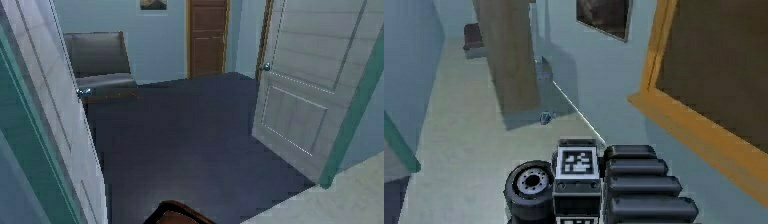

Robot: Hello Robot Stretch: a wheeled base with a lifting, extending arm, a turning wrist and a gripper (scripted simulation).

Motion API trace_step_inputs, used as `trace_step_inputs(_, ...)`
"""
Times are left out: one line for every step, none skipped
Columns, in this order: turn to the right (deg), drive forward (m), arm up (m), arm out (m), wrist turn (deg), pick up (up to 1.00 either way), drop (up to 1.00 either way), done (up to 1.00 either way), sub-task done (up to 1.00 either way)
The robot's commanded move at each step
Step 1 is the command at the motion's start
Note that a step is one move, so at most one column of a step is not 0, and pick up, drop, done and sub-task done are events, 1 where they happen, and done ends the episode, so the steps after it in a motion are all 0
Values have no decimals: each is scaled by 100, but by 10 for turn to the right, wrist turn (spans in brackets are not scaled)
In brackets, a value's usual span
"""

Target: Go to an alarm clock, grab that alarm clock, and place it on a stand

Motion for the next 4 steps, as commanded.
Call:
trace_step_inputs(0,30,0,0,0,0,0,0,0)
trace_step_inputs(90,0,0,0,0,0,0,0,0)
trace_step_inputs(30,0,0,0,0,0,0,0,0)
trace_step_inputs(90,0,0,0,0,0,0,0,0)
